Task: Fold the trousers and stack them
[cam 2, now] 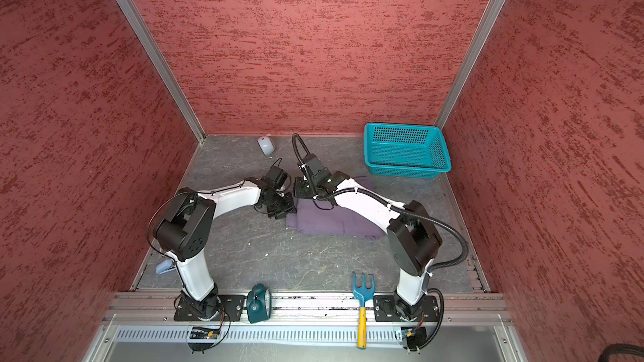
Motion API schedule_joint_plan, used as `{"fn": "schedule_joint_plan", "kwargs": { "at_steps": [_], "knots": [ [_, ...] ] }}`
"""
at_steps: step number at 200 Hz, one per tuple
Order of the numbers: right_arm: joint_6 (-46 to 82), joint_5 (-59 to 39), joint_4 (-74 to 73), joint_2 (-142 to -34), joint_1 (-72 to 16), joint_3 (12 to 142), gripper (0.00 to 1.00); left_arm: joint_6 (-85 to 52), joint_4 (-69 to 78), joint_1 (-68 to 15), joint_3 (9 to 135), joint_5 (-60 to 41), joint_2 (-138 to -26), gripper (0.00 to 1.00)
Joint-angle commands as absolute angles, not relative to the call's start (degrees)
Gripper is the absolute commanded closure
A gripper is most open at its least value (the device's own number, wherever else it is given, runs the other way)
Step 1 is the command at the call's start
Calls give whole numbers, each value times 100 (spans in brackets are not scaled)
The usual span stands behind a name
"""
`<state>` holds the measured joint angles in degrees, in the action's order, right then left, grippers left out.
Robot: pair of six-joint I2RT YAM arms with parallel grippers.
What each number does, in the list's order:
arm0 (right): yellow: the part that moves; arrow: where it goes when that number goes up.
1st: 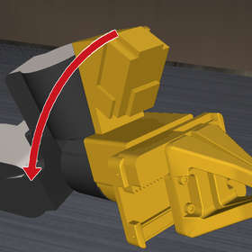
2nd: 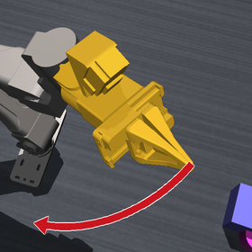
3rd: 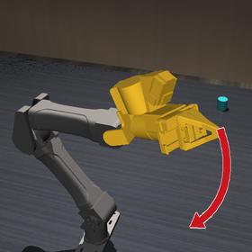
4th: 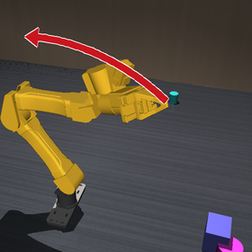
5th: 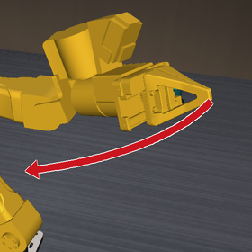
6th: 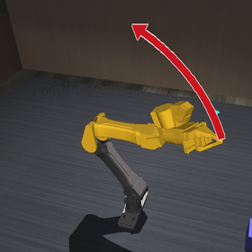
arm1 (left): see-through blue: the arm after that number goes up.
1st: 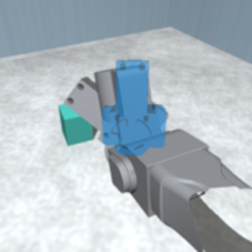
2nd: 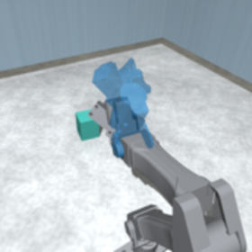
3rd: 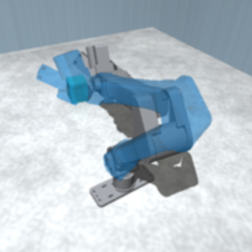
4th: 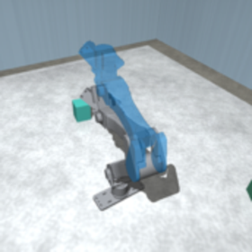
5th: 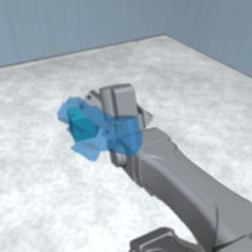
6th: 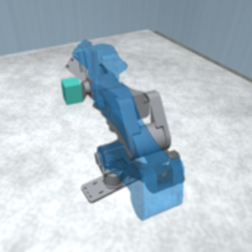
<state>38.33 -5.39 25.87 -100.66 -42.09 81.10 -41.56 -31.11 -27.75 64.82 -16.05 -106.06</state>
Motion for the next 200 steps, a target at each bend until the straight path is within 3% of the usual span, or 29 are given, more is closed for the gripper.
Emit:
{"fn": "schedule_joint_plan", "kwargs": {
  "at_steps": [1,29,51,86,127,200],
  "knots": [
    [3733,-112,2945,-10037,-4157,8228,60,-4100,-3206,-2768,6240,-1429,-10791,62],
    [3875,-410,2982,-10469,-4183,8244,56,-4135,-3229,-2753,6204,-1420,-10659,72],
    [3919,-572,2914,-10773,-4218,8262,56,-4190,-3236,-2701,6171,-1496,-10378,72],
    [3929,-683,2894,-11191,-4254,8413,53,-4320,-3184,-2593,6170,-1885,-9971,62],
    [4028,-858,2655,-11522,-4267,8350,52,-4364,-3116,-2397,5935,-1976,-9719,62],
    [4205,-803,2684,-11933,-4271,8318,54,-4585,-2505,-2430,5607,-2232,-10355,68]
  ]
}}
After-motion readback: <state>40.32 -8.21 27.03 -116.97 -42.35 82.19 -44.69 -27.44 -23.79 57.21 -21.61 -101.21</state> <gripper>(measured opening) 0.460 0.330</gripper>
